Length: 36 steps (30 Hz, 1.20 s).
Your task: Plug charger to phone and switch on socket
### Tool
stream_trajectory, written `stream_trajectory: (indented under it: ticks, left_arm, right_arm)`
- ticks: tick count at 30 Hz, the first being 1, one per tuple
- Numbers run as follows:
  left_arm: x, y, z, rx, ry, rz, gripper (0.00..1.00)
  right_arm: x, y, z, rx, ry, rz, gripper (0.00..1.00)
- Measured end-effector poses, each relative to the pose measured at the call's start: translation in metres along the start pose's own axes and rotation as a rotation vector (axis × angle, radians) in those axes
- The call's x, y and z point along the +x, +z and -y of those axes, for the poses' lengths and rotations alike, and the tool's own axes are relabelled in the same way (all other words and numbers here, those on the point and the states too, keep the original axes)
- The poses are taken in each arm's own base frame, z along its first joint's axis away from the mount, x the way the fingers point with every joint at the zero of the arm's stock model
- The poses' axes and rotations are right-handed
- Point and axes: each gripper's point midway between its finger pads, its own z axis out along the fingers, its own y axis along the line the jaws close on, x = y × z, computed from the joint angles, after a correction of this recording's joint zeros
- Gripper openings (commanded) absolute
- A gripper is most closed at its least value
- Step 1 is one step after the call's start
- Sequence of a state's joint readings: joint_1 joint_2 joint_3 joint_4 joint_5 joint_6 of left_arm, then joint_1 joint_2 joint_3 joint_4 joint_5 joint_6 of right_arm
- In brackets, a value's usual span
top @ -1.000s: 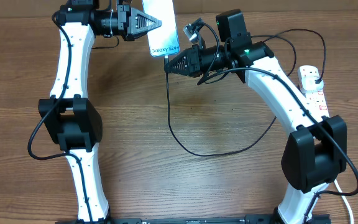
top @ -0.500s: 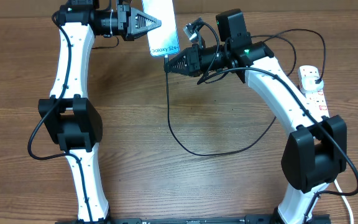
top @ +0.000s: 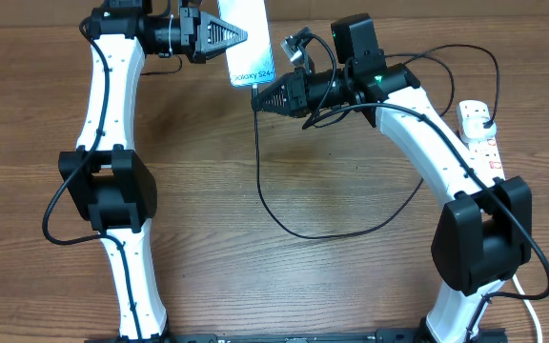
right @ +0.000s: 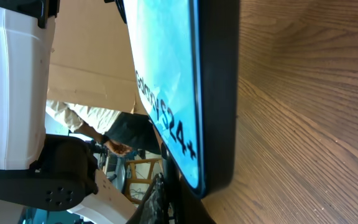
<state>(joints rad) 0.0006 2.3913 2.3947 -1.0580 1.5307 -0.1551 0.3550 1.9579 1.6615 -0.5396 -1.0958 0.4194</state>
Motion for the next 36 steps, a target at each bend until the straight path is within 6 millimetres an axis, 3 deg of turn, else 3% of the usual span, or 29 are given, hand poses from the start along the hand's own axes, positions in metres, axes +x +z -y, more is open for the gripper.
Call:
stream_trajectory:
  ticks: [36]
  left_arm:
    - [0.0014,0.0028,0.0010,0.005,-0.007,-0.006,0.04]
  right_arm:
    - [0.0008,-0.0012,-0.0039,-0.024,0.021,-0.008,0.04]
